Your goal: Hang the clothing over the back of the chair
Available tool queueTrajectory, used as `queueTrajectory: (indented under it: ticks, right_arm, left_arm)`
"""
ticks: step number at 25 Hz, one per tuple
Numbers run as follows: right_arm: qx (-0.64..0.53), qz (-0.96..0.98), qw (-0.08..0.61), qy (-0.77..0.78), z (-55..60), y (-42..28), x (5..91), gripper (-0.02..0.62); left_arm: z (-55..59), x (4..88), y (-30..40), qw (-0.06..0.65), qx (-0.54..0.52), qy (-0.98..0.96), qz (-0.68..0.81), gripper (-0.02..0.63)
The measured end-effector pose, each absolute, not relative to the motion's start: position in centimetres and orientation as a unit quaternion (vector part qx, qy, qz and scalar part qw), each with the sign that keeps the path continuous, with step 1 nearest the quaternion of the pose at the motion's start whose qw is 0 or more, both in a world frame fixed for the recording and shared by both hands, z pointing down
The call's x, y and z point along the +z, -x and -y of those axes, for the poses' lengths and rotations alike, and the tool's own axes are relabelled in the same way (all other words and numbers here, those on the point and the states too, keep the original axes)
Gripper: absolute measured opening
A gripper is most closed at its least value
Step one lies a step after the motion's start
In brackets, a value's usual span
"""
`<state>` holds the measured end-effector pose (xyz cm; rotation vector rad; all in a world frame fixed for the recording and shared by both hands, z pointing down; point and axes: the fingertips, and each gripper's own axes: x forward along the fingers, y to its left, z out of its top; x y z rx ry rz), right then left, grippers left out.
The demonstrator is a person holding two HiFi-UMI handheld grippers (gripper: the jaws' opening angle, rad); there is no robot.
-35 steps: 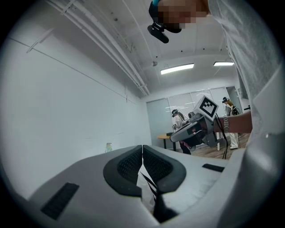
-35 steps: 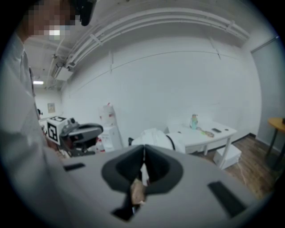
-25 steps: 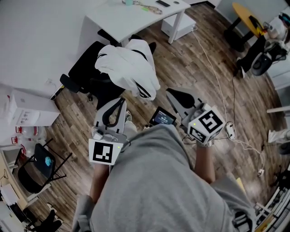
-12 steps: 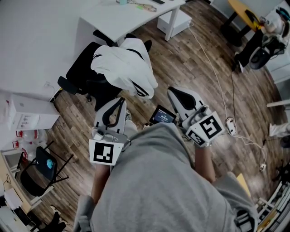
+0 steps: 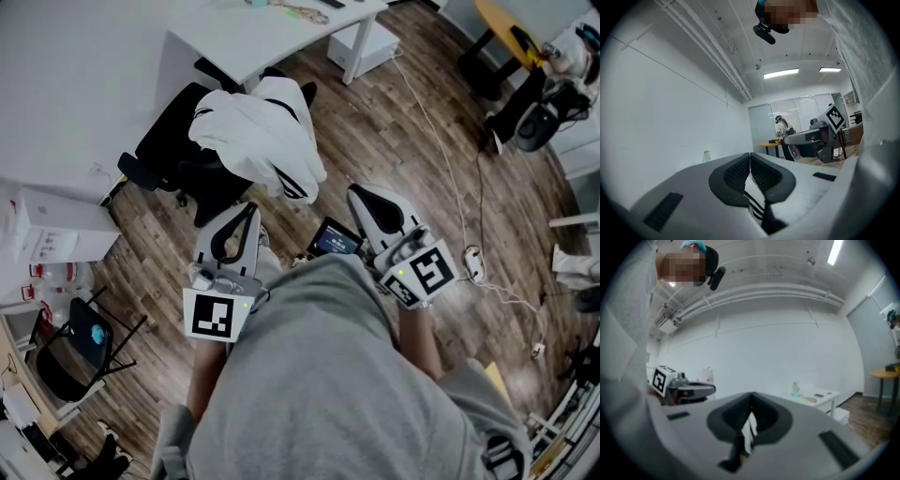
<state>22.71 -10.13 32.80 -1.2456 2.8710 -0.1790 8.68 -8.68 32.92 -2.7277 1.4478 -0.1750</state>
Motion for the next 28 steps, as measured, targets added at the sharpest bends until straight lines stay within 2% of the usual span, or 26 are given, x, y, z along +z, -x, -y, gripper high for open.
queueTrajectory:
  ticks: [28]
  right_arm:
    - [-0.054,-0.921,-0.011,0.386,9.2,-21.7,33.5,0.034]
  left_arm:
    - [8.0,33.7,-7.8,0.018,-0.051,0.88,-0.473,0.037]
